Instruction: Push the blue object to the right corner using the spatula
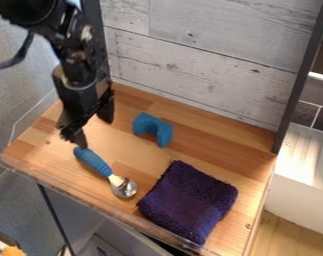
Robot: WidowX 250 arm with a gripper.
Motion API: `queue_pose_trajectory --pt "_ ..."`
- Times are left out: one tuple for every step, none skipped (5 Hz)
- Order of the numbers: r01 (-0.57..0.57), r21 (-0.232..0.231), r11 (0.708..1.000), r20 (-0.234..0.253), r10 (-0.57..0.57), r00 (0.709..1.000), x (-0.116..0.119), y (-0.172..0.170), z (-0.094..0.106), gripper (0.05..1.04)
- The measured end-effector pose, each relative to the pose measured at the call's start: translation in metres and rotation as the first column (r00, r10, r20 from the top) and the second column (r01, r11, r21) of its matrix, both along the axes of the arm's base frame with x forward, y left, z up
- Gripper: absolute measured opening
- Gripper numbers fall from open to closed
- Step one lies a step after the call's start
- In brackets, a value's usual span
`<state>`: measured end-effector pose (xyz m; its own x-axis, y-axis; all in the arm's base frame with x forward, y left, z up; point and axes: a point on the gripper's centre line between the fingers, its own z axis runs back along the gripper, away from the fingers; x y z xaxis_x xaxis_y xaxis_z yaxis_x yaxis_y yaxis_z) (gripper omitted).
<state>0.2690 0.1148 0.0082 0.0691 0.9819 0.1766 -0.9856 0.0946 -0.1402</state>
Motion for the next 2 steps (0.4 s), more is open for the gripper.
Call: queue_pose_trajectory --pt "0.018 -0.004 1.000 -0.043 -0.018 0.999 -0.005 0.003 -0.022 1.001" --pt "0.029 -0.014 0.999 -0.070 -0.030 0.997 -0.008 0.002 -0.033 1.001"
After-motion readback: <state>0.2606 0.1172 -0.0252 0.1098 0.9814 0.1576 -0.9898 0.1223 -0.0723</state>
